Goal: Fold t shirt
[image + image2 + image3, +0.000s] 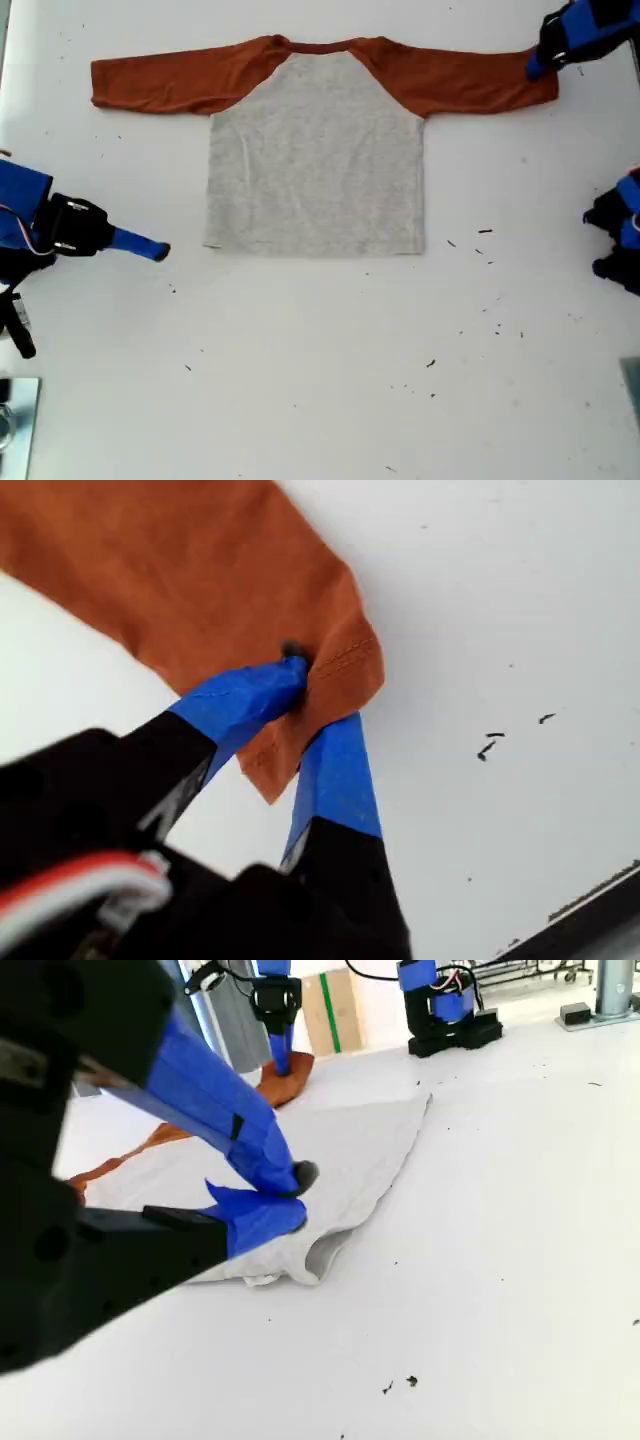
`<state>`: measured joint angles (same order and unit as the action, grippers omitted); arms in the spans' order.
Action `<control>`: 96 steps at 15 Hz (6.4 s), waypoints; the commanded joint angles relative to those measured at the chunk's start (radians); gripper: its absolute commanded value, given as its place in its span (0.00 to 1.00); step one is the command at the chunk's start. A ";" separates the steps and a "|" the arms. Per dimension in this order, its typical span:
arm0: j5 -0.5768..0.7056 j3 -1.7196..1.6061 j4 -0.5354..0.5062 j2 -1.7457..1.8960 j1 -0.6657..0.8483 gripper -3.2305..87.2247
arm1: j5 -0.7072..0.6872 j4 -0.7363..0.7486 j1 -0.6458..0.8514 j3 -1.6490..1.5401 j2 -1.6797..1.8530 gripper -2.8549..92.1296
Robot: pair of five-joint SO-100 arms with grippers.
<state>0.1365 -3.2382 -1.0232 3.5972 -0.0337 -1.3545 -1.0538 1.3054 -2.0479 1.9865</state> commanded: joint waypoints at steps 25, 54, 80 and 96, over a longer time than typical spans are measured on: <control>-0.555 0.755 -0.199 -0.859 0.100 0.03 | 0.778 -0.221 -0.890 -0.836 1.339 0.07; 0.265 1.132 0.031 -2.036 1.420 0.11 | 0.815 -0.324 -0.925 -0.874 1.517 0.07; -0.008 0.437 0.009 -0.851 0.508 0.03 | 0.836 -0.331 -0.905 -0.888 1.517 0.07; -0.063 0.862 0.176 -1.539 0.206 0.37 | 0.910 -0.258 -1.068 0.166 -0.043 0.39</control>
<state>0.0890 -2.3378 -0.9311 2.0586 0.1795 -0.4648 -1.3760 0.2516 -1.8960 1.9880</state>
